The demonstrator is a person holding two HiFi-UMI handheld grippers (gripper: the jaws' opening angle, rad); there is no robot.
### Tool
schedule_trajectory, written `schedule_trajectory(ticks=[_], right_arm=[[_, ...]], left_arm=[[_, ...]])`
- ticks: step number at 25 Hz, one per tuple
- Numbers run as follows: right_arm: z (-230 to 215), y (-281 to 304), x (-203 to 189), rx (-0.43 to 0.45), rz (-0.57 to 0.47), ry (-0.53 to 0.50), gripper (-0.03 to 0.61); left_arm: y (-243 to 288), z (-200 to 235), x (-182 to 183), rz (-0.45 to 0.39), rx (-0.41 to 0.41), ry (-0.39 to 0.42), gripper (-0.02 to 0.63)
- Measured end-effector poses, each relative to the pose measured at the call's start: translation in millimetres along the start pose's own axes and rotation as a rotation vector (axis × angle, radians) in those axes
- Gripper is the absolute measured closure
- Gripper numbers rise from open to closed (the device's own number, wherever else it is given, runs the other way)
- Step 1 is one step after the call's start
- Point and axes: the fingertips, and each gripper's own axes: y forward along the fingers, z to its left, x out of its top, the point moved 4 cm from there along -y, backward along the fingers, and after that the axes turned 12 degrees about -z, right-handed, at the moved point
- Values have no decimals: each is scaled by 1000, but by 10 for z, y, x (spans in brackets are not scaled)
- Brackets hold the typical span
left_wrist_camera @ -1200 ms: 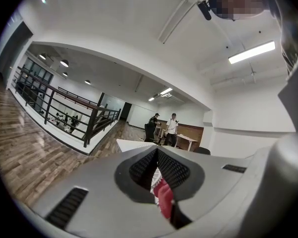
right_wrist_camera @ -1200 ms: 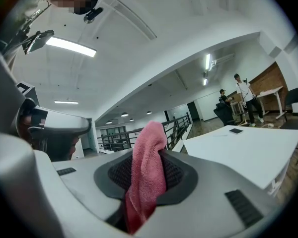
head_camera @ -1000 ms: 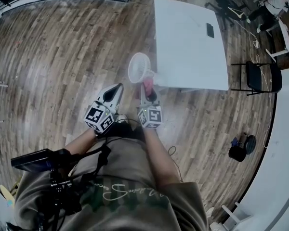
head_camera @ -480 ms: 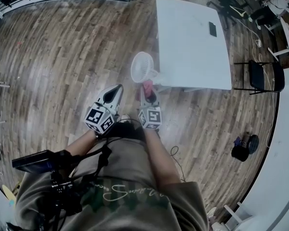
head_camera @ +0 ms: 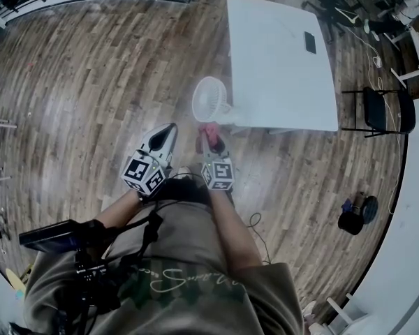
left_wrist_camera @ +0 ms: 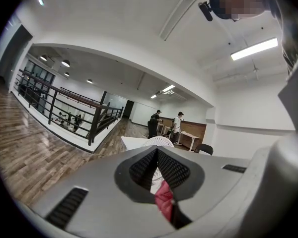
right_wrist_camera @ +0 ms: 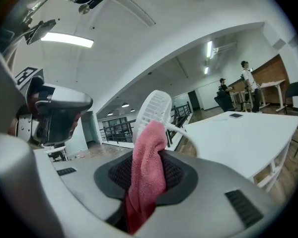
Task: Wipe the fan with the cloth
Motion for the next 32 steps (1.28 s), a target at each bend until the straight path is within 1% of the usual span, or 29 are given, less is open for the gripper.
schedule_trajectory(ticks=[3, 5, 8, 12, 14, 17, 20, 23, 32], right_arm=[[-278, -73, 351, -115, -80, 34, 465], [-440, -43, 655, -164, -141, 45, 465], [-628, 133, 1047, -187, -214, 43, 465], [-809, 380, 1342, -208, -263, 56, 465], [-832, 463, 1391, -210, -271, 77, 465], [-754, 543, 1352, -194, -263, 103, 465], [-607, 587, 1288, -161, -248, 95, 465], [-492, 577, 1229, -147, -246, 97, 465], [-371, 462, 1111, -124, -228, 89, 465]], left_arm=[[34, -28, 24, -3, -4, -6, 595], [66, -53, 48, -4, -13, -12, 595], [126, -110, 64, -7, -27, -20, 595], [179, -176, 105, -17, -42, -22, 595], [184, -165, 121, -19, -40, -20, 595], [169, -116, 123, -21, -27, -23, 595], [150, -74, 126, -24, -16, -28, 595], [106, -25, 125, -24, -9, -26, 595], [100, -6, 92, -17, -2, -36, 595]])
